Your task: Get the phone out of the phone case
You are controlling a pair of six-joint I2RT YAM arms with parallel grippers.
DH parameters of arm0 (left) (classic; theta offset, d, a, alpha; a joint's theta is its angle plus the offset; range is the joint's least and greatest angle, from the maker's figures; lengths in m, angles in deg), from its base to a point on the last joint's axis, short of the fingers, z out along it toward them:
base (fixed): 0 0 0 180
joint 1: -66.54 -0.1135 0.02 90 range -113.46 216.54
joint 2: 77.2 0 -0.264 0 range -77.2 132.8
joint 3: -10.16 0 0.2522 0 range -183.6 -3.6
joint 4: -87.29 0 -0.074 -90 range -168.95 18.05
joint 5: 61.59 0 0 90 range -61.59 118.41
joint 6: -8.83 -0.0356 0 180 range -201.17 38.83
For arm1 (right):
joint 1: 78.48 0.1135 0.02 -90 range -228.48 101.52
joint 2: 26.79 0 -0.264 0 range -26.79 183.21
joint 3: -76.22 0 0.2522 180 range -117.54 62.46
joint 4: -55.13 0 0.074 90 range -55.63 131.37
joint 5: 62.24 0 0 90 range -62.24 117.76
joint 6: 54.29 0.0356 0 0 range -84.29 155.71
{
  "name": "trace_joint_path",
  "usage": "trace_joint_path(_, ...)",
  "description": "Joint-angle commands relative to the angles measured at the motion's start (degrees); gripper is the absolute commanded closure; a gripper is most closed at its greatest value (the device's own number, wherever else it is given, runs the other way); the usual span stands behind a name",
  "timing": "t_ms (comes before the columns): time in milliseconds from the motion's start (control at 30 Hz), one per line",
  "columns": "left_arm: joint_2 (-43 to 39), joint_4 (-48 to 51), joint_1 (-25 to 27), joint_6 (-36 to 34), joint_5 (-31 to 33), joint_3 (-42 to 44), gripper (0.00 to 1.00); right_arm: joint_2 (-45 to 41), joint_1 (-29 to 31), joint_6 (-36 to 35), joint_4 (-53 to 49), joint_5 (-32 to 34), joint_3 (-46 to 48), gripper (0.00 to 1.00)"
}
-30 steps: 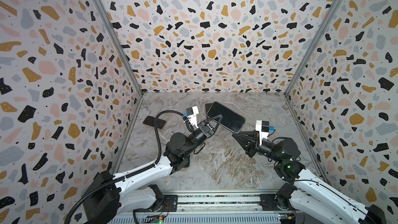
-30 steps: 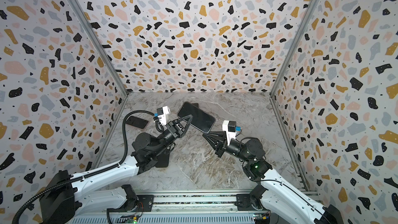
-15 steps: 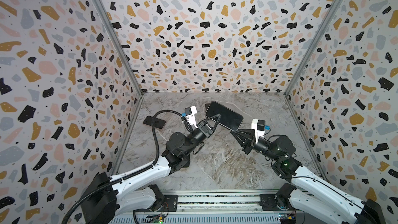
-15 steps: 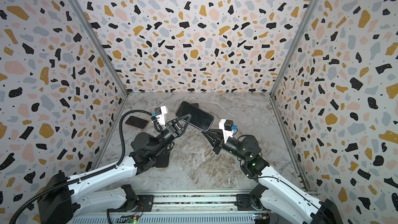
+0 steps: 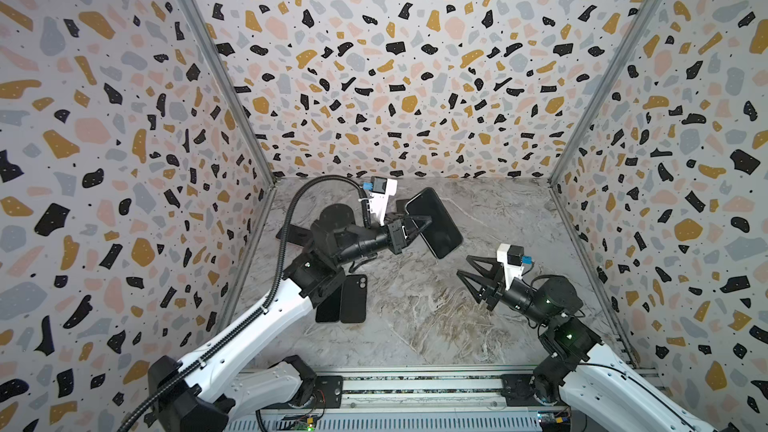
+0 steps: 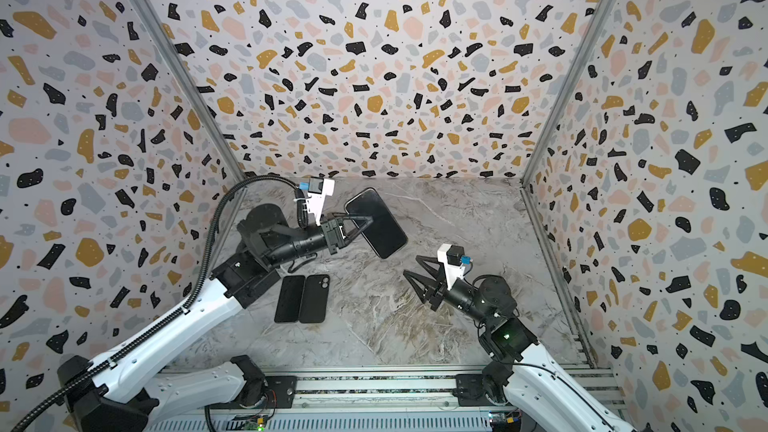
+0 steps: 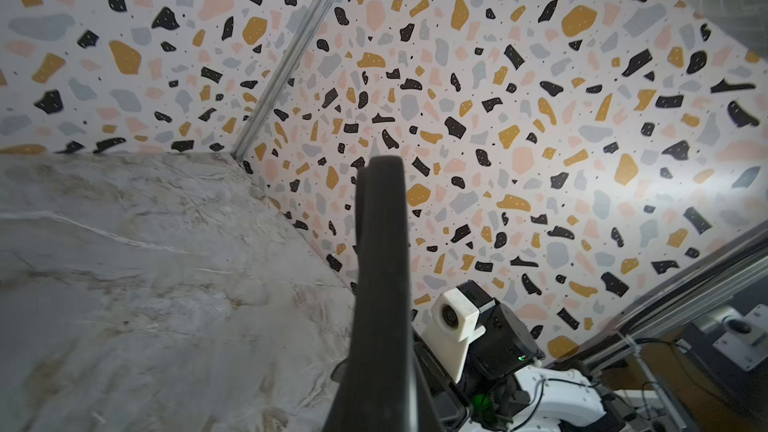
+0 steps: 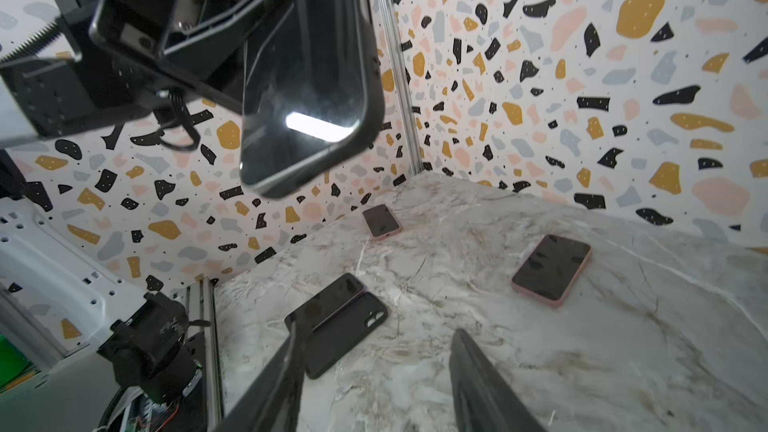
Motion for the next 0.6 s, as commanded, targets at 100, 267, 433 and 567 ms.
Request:
trace_joint_path(100,3.51,20.6,-3.3,-25.18,-15.53,-11.16,1.0,-4.53,-0.17,-5.06,-10.96,-4.43,-1.86,0.4)
trace_joint_path(267,8.63,38.15,-3.27,-39.42,-10.79,-17.94,1.0,-0.66,-0.22,-11.16,-6.02,-8.17,-2.31,0.35)
trace_joint_path(433,10.52,48.23,-3.18,-47.75,-8.61,-20.1,1.0,8.34,-0.29,-20.24,-9.77,-11.72,-7.42,0.36)
trace_joint_path(567,10.18,48.15,-2.47,-47.98,-9.25,-19.17,1.0,15.46,-0.29,-23.42,-9.35,-16.23,-10.78,0.44)
